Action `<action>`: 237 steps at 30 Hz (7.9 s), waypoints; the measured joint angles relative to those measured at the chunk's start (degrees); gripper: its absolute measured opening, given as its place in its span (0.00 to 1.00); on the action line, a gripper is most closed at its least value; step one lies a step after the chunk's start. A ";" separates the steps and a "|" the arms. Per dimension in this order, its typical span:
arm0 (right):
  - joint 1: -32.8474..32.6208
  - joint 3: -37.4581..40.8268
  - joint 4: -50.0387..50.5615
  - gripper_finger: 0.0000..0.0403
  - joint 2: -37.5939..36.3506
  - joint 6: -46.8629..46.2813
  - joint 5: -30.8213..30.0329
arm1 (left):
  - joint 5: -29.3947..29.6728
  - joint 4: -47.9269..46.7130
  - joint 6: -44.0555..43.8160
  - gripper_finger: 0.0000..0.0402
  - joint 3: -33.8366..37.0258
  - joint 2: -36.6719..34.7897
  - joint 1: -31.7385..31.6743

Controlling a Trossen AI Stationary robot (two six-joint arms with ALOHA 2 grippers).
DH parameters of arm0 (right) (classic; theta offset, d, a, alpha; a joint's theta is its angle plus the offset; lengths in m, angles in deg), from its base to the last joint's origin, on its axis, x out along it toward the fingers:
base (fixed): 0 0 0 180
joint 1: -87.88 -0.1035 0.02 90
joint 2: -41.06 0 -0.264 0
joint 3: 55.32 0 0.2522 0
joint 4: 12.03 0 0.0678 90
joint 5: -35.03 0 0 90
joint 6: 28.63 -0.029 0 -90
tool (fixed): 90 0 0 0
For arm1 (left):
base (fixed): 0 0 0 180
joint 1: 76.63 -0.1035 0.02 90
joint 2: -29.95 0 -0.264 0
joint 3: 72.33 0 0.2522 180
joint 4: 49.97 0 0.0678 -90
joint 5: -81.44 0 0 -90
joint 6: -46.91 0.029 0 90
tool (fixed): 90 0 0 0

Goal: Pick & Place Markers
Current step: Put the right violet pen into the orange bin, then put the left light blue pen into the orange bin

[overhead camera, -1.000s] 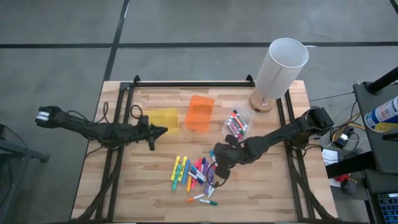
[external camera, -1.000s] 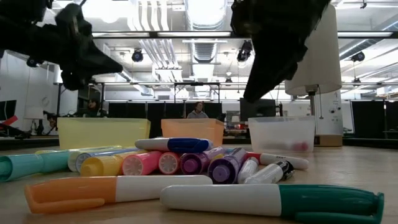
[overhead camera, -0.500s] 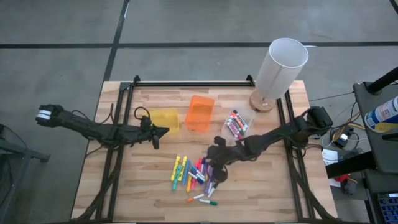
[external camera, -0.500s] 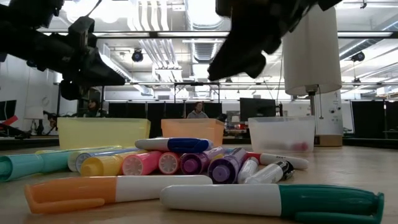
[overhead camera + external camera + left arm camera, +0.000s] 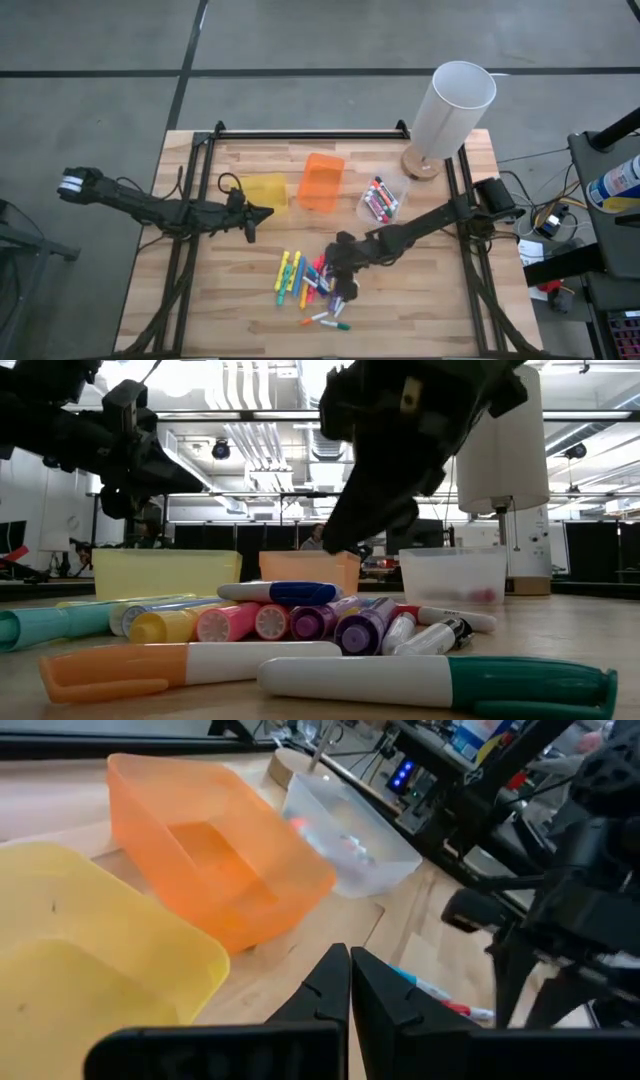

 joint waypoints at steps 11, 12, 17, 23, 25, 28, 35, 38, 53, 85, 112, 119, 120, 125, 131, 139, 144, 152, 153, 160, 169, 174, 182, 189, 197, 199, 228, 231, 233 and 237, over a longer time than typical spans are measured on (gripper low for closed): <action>-0.79 -11.40 5.59 0.20 9.61 -2.56 1.27 | -0.04 0.44 -0.57 0.02 0.02 0.60 0.00; -0.81 -12.89 7.96 0.21 10.54 -3.03 1.27 | -0.04 0.46 -0.57 0.02 0.02 0.60 0.00; -0.97 -18.88 17.01 0.24 13.70 -3.87 1.31 | -0.04 0.42 -0.71 0.02 0.02 0.62 0.04; -0.99 -21.02 19.19 0.24 14.28 -2.32 0.63 | -0.04 0.40 -1.25 0.02 0.02 0.62 0.04; -0.97 -21.06 19.98 0.22 14.18 -1.31 0.43 | -0.05 0.41 -1.33 0.02 0.02 0.62 0.07; -1.03 -20.60 19.98 0.20 14.08 0.69 0.37 | -0.06 0.42 -1.50 0.02 0.02 0.62 0.11; -1.19 -20.27 19.95 0.15 14.16 3.36 -0.45 | -0.05 0.51 -1.51 0.02 0.02 0.62 0.09; -1.20 -20.27 19.97 0.11 14.17 4.28 -1.34 | -0.04 0.57 -1.51 0.02 0.02 0.62 0.09; -1.14 -20.79 20.88 0.07 12.50 5.86 -4.00 | -0.01 7.08 -1.21 0.02 0.03 0.55 0.07; 25.47 -30.89 35.21 0.07 7.32 18.78 -17.25 | -13.81 32.51 5.85 0.02 -0.05 -0.24 0.11; 34.88 -30.74 30.51 0.10 16.05 13.94 -5.81 | -16.31 32.51 5.34 0.02 -0.05 -0.24 0.15; 35.77 -30.63 30.53 0.14 16.31 13.18 -5.56 | -16.68 32.51 4.68 0.02 -0.05 -0.24 0.17; 35.87 -30.61 30.54 0.15 16.31 12.12 -5.55 | -16.70 32.51 4.68 0.02 -0.05 -0.24 0.17; 35.97 -30.60 30.60 0.25 16.30 12.32 -5.42 | -16.70 32.51 4.68 0.02 -0.05 -0.24 0.17; 35.85 -31.38 31.55 0.33 15.89 14.55 -5.54 | -16.74 32.49 4.70 0.02 -0.05 -0.24 0.17; 34.06 -37.19 40.06 0.36 15.67 21.64 -5.40 | -16.76 32.47 4.70 0.02 -0.07 -0.24 0.22; 30.50 -40.96 48.34 0.33 15.57 30.67 -3.96 | -16.76 32.33 4.70 0.02 -0.07 -0.24 0.22; 22.43 -46.66 54.59 0.27 15.52 37.78 -3.94 | -16.76 32.31 4.72 0.02 -0.07 -0.24 0.20; 21.27 -47.18 54.55 0.27 15.52 38.40 -3.93 | -16.76 32.31 4.72 0.02 -0.07 -0.24 0.20; 13.83 -47.59 54.35 0.25 15.52 40.04 -3.89 | -17.20 32.42 5.49 0.02 -0.07 -0.43 0.17; 8.51 -44.05 52.57 0.28 15.53 39.62 -3.92 | -21.74 32.55 6.10 0.02 -0.08 -2.73 0.17; 6.47 -41.79 50.61 0.31 16.07 40.34 -3.44 | -22.91 32.55 6.08 0.02 -0.11 -3.47 0.17; 5.54 -38.96 47.46 0.39 16.11 39.37 -3.08 | -23.02 32.51 6.06 0.02 -0.11 -3.40 0.20; 5.55 -34.88 43.63 0.39 16.11 39.74 -3.08 | -23.02 32.51 6.03 0.02 -0.11 -3.40 0.20; 5.59 -32.13 40.13 0.35 16.11 39.47 -3.08 | -23.02 32.48 6.03 0.02 -0.11 -3.40 0.16; 5.57 -31.29 39.36 0.35 16.11 39.49 -3.08 | -23.02 32.48 6.03 0.02 -0.11 -3.40 0.17; 6.06 -32.01 40.45 0.06 16.11 39.06 -5.66 | -23.02 32.33 6.03 0.02 -0.11 -3.40 0.22; 6.58 -34.81 42.86 0.06 16.11 38.80 -7.23 | -23.02 32.31 6.03 0.02 -0.11 -3.40 0.22; 7.41 -36.20 44.12 0.06 16.11 37.84 -7.77 | -23.02 32.31 6.03 0.02 -0.11 -3.40 0.22; 9.65 -37.86 46.89 0.06 15.92 35.68 -10.62 | -23.02 32.29 5.90 0.02 -0.11 -3.40 0.22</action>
